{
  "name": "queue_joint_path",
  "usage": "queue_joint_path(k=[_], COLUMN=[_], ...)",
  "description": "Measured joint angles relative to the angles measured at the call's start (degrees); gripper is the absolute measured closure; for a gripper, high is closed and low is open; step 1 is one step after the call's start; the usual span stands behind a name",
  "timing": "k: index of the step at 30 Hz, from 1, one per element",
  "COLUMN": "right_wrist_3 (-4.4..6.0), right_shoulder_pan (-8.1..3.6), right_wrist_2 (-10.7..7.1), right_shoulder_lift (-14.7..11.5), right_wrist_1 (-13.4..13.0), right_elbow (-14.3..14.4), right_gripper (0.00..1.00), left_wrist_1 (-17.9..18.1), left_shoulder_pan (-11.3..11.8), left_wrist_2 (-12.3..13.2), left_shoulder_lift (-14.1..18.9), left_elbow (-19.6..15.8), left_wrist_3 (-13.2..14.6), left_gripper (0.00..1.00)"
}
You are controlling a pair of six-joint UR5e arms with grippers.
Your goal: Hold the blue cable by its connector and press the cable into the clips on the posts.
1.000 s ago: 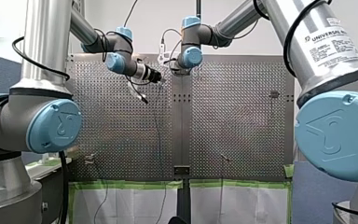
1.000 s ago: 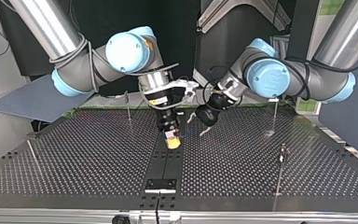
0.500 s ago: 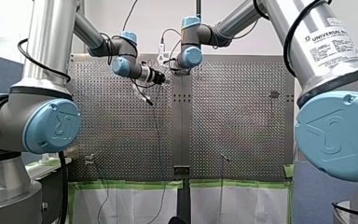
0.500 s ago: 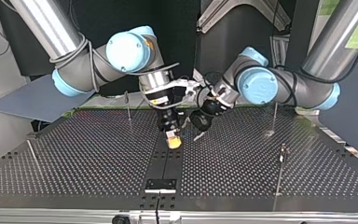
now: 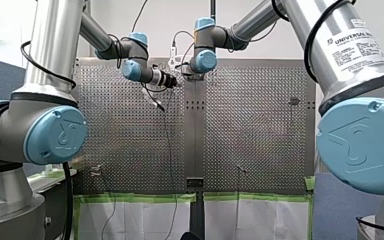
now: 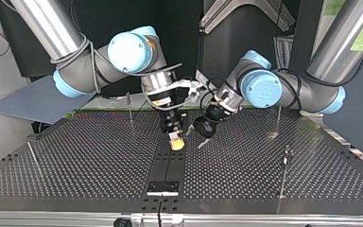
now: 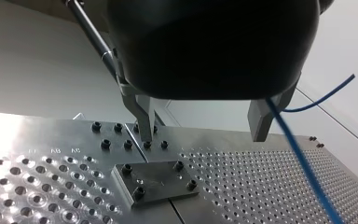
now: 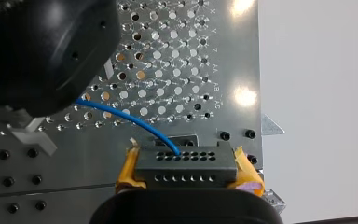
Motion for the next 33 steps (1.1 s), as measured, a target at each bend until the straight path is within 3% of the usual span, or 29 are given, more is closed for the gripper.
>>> queue_joint_path(k=[14,18,19,20,21,22,23,24,25,33], right_wrist_3=[-0.01,-0.01,0.00,-0.01,-0.01,-0.01,-0.01,-0.01,0.00,0.00], right_shoulder_pan=[0.02,0.02,0.02,0.02,0.03,0.02,0.03,0.03,0.03,0.03], right_wrist_2=[-0.01,-0.01,-0.01,-0.01,-0.01,-0.01,-0.01,-0.01,-0.01,-0.03], right_shoulder_lift=[-0.01,0.00,-0.01,-0.01,-0.01,-0.01,-0.01,-0.01,-0.01,-0.01], right_wrist_1=[0.01,0.01,0.01,0.01,0.01,0.01,0.01,0.01,0.00,0.01], right_elbow=[0.00,0.01,0.00,0.00,0.00,0.00,0.00,0.00,0.00,0.00], right_gripper=[1.00,1.00,1.00,1.00,1.00,1.00,1.00,1.00,1.00,1.00], left_wrist_1=[0.00,0.12,0.17,0.27,0.40,0.60,0.82,0.93,1.01,1.26], left_shoulder_pan=[-0.17,-0.18,-0.20,-0.23,-0.26,-0.33,-0.44,-0.51,-0.58,-1.10], left_wrist_2=[-0.79,-0.81,-0.81,-0.80,-0.78,-0.78,-0.80,-0.85,-0.97,-4.02], left_shoulder_lift=[0.00,0.00,0.00,0.00,0.00,0.00,0.00,0.00,0.00,0.00], left_elbow=[-0.05,-0.07,-0.06,-0.04,-0.03,-0.03,-0.03,-0.04,-0.05,-0.94], left_wrist_3=[1.06,1.30,1.46,1.69,1.90,2.16,2.50,2.68,2.79,4.05], left_gripper=[0.00,0.19,0.40,0.40,0.55,0.79,0.79,0.96,1.00,1.00])
